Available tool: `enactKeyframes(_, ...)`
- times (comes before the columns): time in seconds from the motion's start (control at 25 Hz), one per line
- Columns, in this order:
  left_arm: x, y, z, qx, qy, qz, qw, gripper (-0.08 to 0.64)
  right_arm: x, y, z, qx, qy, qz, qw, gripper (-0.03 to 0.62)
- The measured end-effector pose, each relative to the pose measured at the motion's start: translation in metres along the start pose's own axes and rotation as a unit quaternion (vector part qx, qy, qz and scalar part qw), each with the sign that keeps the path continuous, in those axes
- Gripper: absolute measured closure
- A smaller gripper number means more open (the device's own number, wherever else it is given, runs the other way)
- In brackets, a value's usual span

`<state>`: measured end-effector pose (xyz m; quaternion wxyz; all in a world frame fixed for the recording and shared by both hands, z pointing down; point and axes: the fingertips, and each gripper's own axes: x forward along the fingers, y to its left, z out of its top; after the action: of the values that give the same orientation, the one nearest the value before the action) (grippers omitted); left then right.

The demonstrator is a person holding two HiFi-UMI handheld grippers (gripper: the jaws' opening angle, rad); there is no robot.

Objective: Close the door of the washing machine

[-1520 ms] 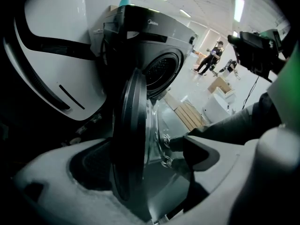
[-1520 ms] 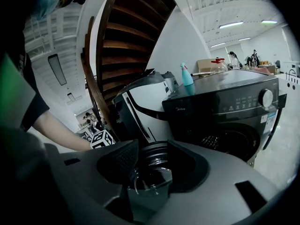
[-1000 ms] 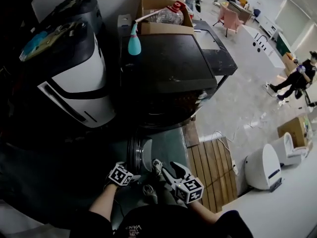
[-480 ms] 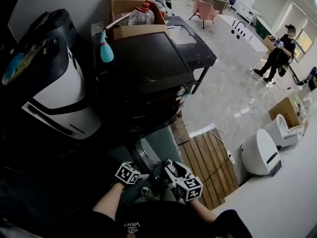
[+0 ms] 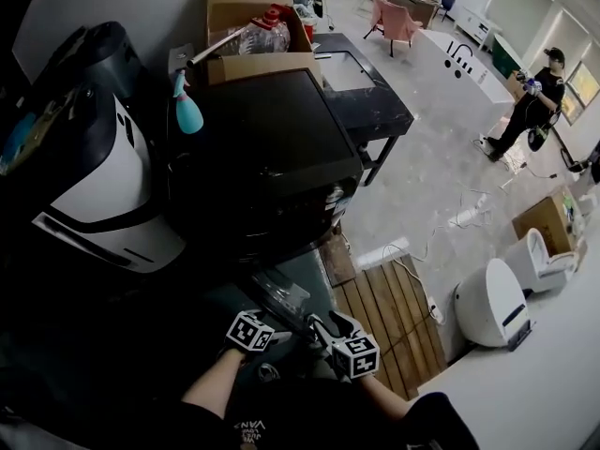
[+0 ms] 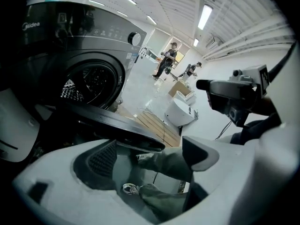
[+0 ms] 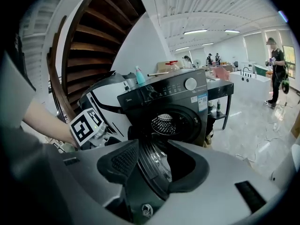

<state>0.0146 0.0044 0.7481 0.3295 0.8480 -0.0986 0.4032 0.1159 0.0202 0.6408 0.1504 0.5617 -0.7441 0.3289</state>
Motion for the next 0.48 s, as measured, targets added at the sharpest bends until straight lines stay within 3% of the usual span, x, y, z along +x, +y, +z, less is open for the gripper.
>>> enactKeyframes(0.48,0.041,0.018,0.079,-0.030,-0.036,0.018,0.9988,0.130,0.048,-0.088,0.016,-0.007,0.045,0.002,0.999,0.419)
